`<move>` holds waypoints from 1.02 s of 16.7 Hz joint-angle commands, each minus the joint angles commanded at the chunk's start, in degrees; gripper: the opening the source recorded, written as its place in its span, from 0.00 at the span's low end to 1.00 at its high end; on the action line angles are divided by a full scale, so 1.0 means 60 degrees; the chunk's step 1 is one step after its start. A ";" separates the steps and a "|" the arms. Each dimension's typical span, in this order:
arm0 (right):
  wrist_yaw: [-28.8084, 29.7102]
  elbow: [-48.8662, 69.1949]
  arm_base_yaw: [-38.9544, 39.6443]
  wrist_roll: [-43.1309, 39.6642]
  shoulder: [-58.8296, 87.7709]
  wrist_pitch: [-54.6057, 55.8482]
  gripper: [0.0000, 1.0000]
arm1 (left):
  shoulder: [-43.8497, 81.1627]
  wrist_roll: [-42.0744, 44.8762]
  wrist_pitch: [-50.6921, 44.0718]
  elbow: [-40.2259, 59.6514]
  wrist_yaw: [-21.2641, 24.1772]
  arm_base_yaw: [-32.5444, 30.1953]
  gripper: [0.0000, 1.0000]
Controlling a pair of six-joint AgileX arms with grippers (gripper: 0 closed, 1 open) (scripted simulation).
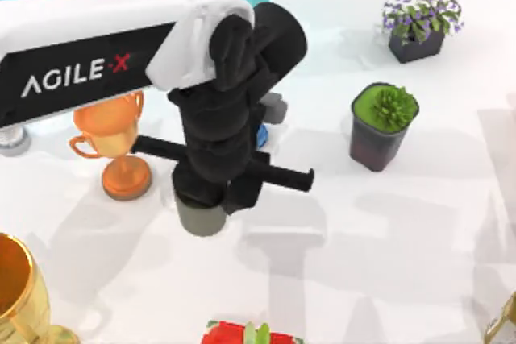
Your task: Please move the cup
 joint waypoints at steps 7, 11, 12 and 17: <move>0.0000 0.0000 0.0000 0.0000 0.0000 0.0000 1.00 | -0.2090 0.3027 -0.0789 -0.2065 0.0126 0.4102 0.00; 0.0000 0.0000 0.0000 0.0000 0.0000 0.0000 1.00 | -0.2224 0.3778 -0.0242 -0.2317 0.0312 0.6166 0.00; 0.0000 0.0000 0.0000 0.0000 0.0000 0.0000 1.00 | -0.2204 0.3878 -0.0088 -0.2301 0.0353 0.6459 0.00; 0.0000 0.0000 0.0000 0.0000 0.0000 0.0000 1.00 | -0.2159 0.3989 0.0094 -0.2274 0.0403 0.6748 0.00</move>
